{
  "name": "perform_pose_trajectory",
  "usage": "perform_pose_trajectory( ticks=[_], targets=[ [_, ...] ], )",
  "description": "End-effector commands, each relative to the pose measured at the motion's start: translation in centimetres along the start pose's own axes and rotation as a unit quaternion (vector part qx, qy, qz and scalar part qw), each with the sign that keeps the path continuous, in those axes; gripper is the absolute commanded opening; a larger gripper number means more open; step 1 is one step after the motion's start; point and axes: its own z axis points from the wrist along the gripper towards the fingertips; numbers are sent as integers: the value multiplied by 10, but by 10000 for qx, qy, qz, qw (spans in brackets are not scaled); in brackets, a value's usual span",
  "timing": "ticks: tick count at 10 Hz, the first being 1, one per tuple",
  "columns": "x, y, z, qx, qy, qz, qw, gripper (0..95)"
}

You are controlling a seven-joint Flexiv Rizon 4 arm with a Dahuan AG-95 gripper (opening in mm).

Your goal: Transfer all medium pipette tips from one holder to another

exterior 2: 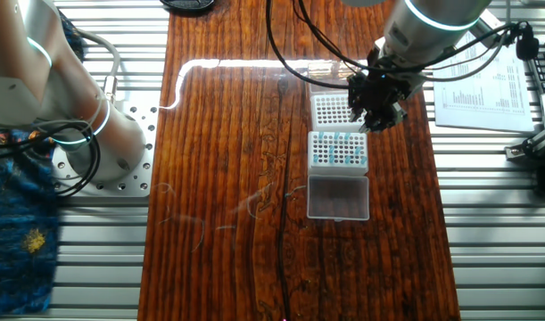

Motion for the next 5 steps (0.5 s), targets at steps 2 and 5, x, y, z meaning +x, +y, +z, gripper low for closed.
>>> perform_pose_trajectory(
  ticks=[2,5],
  targets=[
    [-4,-1,-6,-21,-12,77,10000,190],
    [-22,0,-15,-83,-67,204,9997,190]
  ],
)
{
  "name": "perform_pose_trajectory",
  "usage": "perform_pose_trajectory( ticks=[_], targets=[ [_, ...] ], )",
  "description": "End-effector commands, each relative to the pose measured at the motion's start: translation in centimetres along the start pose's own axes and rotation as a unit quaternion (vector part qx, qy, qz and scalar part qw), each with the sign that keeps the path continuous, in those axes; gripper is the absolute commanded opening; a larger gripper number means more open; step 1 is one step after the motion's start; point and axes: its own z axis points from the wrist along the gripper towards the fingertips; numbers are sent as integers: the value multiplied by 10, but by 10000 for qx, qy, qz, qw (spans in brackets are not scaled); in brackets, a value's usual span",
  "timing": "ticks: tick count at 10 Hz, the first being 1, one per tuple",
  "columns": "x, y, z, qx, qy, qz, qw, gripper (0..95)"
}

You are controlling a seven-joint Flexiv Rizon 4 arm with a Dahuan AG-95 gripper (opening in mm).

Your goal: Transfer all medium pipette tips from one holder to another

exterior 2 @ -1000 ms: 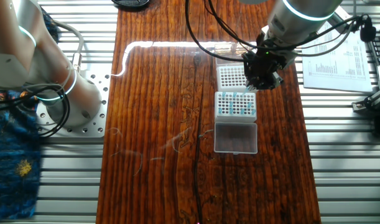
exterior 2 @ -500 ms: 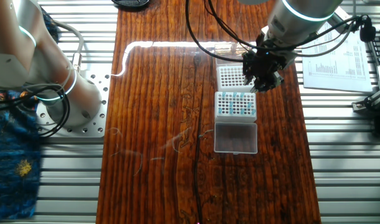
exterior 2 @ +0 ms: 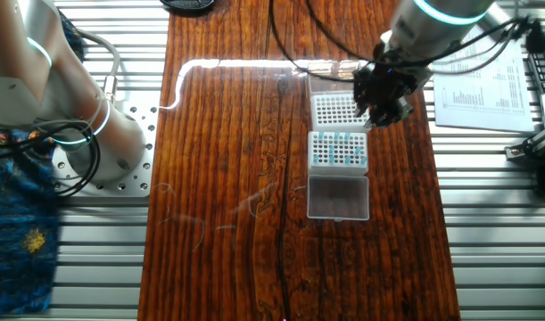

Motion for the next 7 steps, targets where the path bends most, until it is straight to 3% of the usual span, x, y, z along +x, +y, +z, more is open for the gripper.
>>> perform_pose_trajectory(
  ticks=[1,7],
  targets=[
    [-13,5,-1,-52,-61,187,9998,190],
    [-45,19,10,-100,-221,577,9980,190]
  ],
)
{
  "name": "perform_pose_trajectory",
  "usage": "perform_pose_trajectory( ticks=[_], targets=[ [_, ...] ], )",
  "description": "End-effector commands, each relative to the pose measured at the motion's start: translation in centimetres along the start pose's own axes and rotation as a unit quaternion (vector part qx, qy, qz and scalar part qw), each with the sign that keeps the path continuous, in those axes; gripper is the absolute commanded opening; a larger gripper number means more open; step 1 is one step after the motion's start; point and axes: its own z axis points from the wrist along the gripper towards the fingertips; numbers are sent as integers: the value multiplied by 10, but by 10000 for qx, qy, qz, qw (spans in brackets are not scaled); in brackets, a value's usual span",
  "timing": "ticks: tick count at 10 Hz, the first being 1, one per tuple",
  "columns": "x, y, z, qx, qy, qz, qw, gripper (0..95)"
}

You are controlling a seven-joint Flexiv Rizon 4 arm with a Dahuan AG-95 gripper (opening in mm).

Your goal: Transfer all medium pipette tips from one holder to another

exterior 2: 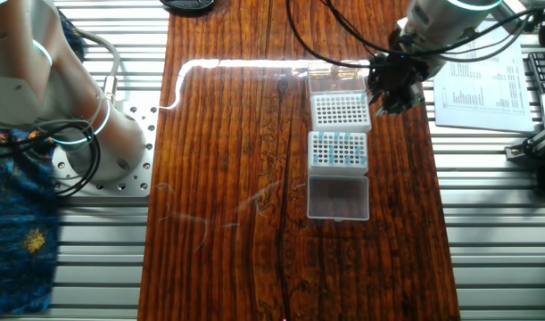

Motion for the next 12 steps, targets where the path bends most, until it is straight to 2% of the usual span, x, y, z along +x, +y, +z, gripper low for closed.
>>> perform_pose_trajectory(
  ticks=[1,4,8,12],
  targets=[
    [-6,12,3,-10,-54,141,9999,190],
    [-11,31,14,23,-106,291,9995,190],
    [-13,40,25,78,-115,334,9993,190],
    [-12,42,31,88,-106,328,9994,190]
  ],
)
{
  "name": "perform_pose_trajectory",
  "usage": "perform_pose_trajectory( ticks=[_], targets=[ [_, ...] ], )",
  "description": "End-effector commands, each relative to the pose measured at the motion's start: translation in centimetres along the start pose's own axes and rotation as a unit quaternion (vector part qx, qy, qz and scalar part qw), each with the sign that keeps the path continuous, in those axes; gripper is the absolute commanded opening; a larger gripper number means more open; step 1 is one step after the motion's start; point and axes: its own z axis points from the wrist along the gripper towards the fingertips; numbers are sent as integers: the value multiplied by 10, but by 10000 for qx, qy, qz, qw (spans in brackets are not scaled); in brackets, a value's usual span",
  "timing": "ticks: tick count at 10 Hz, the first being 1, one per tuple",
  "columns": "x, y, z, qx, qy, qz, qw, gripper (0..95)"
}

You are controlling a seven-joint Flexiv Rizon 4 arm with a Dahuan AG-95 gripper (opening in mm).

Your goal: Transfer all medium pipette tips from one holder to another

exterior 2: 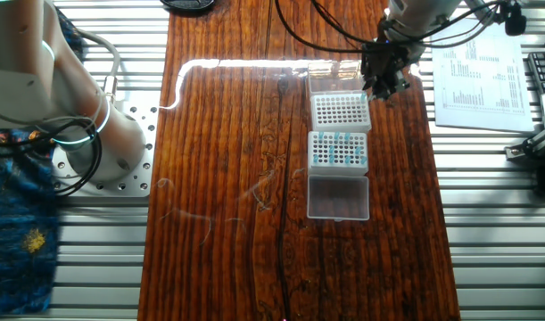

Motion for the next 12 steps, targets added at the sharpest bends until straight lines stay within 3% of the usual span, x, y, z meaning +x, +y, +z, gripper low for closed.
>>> perform_pose_trajectory(
  ticks=[1,4,5,9,12],
  targets=[
    [1,1,1,2,5,5,10000,190],
    [3,2,3,23,10,7,10000,190],
    [3,2,4,20,9,11,10000,0],
    [5,2,4,-1,-2,27,10000,0],
    [5,2,-7,-24,19,55,10000,0]
  ],
)
